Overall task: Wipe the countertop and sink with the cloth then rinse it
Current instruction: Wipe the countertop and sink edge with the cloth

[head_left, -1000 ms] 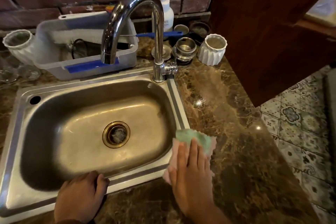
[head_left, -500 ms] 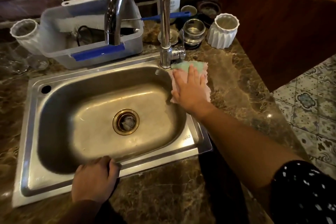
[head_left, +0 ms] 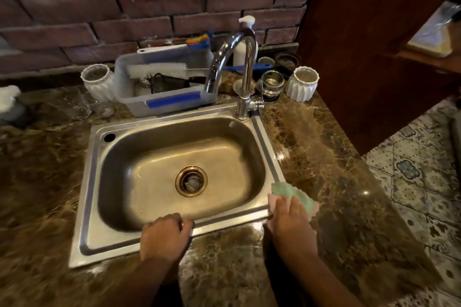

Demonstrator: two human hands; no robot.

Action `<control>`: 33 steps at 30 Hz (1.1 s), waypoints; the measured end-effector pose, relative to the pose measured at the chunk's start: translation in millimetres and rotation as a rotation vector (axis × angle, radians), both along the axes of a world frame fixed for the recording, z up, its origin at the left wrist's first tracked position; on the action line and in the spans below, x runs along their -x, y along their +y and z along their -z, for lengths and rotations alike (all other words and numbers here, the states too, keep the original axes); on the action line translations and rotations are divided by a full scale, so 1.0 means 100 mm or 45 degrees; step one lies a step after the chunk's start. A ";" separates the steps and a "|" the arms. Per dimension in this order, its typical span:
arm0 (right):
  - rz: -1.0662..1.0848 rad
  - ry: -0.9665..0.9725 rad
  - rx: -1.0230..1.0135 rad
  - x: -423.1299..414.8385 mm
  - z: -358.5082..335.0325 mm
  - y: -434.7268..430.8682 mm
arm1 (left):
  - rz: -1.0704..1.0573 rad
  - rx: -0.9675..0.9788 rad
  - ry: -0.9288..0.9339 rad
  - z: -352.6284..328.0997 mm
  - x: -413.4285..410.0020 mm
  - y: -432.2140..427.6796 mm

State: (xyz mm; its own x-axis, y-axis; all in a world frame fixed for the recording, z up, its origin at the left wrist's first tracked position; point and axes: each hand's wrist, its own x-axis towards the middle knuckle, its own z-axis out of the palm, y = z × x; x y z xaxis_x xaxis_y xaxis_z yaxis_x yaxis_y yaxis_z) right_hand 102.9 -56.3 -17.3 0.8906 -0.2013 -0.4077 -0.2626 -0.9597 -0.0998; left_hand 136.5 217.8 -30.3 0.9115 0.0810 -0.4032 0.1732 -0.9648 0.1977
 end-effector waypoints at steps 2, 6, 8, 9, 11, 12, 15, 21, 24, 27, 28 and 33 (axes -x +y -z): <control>0.107 0.026 -0.156 0.04 -0.12 0.09 | -0.051 0.172 0.092 -0.04 -0.01 0.08; 0.223 0.016 -0.777 0.11 -0.44 0.45 | -0.279 0.778 0.227 -0.31 0.05 0.23; 0.439 0.168 -1.259 0.15 -0.71 0.73 | -0.383 1.094 0.217 -0.51 0.12 0.28; 0.512 0.244 -1.515 0.17 -0.83 0.86 | -0.429 1.224 0.201 -0.63 0.16 0.31; 0.631 0.366 -1.973 0.23 -1.08 1.11 | -0.503 1.483 0.201 -0.89 0.25 0.40; 0.684 0.420 -2.149 0.25 -1.20 1.21 | -0.543 1.661 0.229 -1.03 0.29 0.44; 0.838 0.555 -2.463 0.33 -1.59 1.51 | -0.696 2.153 0.357 -1.32 0.40 0.65; 0.709 0.586 -2.655 0.38 -1.85 2.00 | -0.667 2.423 0.608 -1.59 0.54 1.16; 0.730 0.620 -2.794 0.42 -1.80 2.12 | -0.756 2.263 0.508 -1.60 0.58 1.27; 0.831 0.532 -2.793 0.46 -1.68 2.25 | -0.925 2.228 0.413 -1.60 0.60 1.34; 0.890 0.478 -2.763 0.48 -1.64 2.30 | -0.954 2.216 0.391 -1.61 0.60 1.37; 0.864 0.222 -2.448 0.51 -1.51 2.37 | -0.905 2.029 0.238 -1.65 0.64 1.53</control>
State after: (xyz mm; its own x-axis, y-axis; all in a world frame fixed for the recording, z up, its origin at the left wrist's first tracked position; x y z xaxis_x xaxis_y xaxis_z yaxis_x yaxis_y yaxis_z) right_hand 52.0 180.4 133.8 0.8100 0.2890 -0.5103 -0.5748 0.5636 -0.5933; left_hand 72.7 370.6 135.2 0.8141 -0.1354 -0.5647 0.5664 0.3997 0.7207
